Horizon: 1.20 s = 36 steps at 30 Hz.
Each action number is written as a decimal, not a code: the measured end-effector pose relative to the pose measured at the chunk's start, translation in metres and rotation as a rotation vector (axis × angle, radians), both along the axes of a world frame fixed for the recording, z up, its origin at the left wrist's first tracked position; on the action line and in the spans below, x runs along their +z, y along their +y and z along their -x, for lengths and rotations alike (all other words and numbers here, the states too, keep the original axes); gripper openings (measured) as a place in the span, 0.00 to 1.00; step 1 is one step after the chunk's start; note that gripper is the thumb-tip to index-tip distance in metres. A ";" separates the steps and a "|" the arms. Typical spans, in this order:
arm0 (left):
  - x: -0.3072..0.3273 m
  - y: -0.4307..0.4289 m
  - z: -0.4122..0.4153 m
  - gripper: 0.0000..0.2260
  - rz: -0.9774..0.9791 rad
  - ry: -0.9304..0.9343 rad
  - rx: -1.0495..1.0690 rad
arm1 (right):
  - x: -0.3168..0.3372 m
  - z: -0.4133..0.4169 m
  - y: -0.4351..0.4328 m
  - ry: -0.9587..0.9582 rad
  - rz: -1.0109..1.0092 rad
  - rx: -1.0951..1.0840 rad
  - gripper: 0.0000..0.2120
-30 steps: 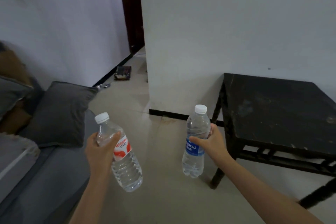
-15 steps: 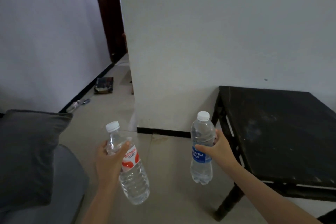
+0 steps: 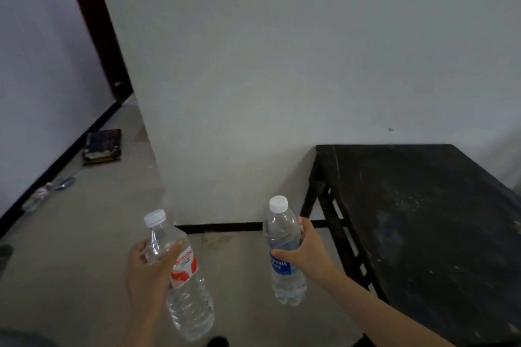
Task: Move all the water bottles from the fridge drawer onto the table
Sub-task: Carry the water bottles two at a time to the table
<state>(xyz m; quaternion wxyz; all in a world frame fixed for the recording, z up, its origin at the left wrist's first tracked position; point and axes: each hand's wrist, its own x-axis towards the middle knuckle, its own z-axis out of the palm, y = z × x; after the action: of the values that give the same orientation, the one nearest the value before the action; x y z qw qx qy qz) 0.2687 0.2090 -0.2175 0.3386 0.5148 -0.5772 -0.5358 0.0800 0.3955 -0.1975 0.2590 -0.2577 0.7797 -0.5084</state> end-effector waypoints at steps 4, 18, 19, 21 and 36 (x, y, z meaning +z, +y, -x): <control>-0.007 -0.052 0.067 0.27 -0.015 0.066 -0.041 | -0.005 0.043 -0.037 0.025 -0.044 -0.052 0.30; -0.004 -0.144 0.275 0.34 -0.060 0.095 -0.423 | 0.002 0.140 -0.053 -0.016 -0.121 -0.611 0.33; -0.009 -0.140 0.283 0.33 -0.076 0.086 -0.448 | -0.001 0.144 -0.048 -0.019 -0.130 -0.642 0.33; -0.017 -0.129 0.301 0.29 -0.092 0.063 -0.518 | -0.007 0.155 -0.035 -0.028 -0.149 -0.713 0.33; -0.010 -0.049 0.507 0.25 0.093 0.048 -0.752 | -0.031 0.334 0.046 -0.092 0.018 -0.911 0.33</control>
<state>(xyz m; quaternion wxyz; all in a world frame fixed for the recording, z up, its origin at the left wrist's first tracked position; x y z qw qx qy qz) -0.2379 0.1598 -0.2278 0.1547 0.2386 -0.7415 -0.6077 -0.2536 0.4416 -0.2282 0.0408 0.1321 0.7969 -0.5881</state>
